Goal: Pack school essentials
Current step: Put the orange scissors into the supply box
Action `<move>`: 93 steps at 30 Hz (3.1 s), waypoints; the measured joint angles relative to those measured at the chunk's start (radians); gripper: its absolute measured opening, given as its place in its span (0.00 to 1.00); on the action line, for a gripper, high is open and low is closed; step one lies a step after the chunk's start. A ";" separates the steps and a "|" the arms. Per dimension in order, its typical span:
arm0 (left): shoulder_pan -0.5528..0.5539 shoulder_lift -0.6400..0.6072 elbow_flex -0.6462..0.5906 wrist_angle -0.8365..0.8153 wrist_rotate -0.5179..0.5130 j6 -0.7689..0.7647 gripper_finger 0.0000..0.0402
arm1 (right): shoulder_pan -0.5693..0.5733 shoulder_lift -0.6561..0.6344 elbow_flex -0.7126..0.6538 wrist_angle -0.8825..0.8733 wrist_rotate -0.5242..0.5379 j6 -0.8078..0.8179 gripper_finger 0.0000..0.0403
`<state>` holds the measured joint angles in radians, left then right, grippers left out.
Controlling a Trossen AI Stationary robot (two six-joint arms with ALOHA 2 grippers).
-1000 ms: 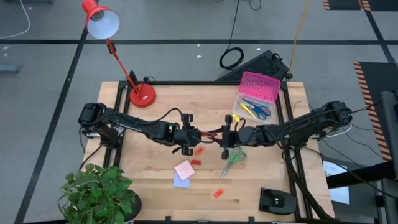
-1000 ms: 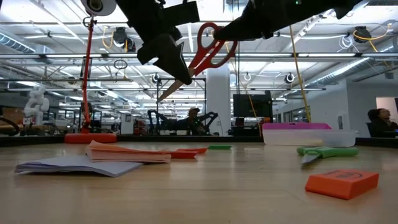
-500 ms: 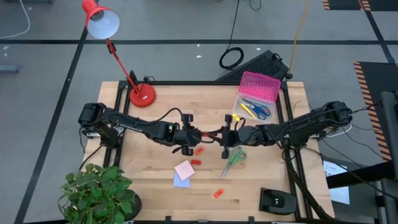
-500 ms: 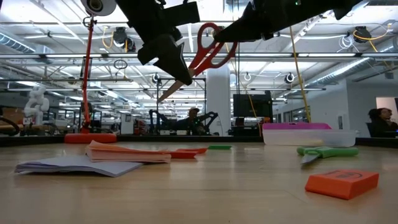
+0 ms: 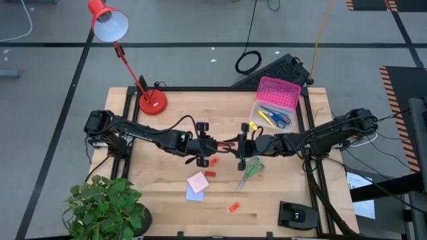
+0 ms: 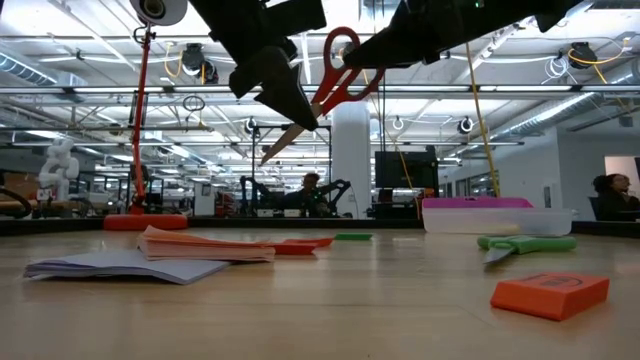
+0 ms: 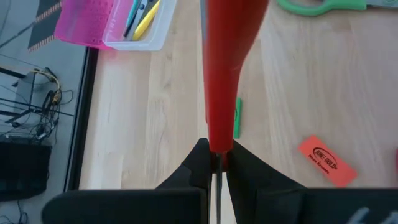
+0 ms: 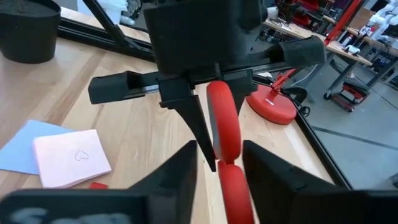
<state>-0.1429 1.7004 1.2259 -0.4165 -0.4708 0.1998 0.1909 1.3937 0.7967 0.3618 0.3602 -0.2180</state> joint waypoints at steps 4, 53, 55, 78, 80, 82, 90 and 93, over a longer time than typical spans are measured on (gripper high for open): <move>0.000 0.000 0.000 -0.001 0.004 0.000 0.07 | 0.000 0.000 0.000 0.001 0.001 -0.005 0.10; -0.010 -0.100 0.000 -0.103 -0.210 -0.271 0.57 | -0.034 -0.722 -0.184 -0.482 0.371 0.286 0.06; -0.005 -0.100 0.000 -0.101 -0.209 -0.260 0.57 | -0.035 -0.738 -0.196 -0.510 0.370 0.285 0.06; 0.065 -0.100 0.000 0.012 -0.102 -0.200 0.57 | -0.170 -0.833 -0.278 -0.782 0.372 0.499 0.06; 0.065 -0.100 0.000 0.023 -0.102 -0.179 0.57 | -0.181 -0.853 -0.306 -0.780 0.372 0.526 0.06; 0.065 -0.100 0.000 0.029 -0.102 -0.156 0.57 | -0.191 -0.881 -0.330 -0.780 0.372 0.546 0.06; 0.067 -0.100 0.000 0.054 -0.102 -0.080 0.57 | -0.197 -1.023 -0.389 -0.770 0.340 0.578 0.06; 0.073 -0.100 0.000 0.083 -0.094 -0.076 0.57 | -0.197 -1.061 -0.401 -0.765 0.302 0.576 0.06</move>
<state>-0.0699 1.6009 1.2263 -0.3336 -0.5646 0.1240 -0.0063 0.3331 0.3959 -0.4035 0.6627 0.3576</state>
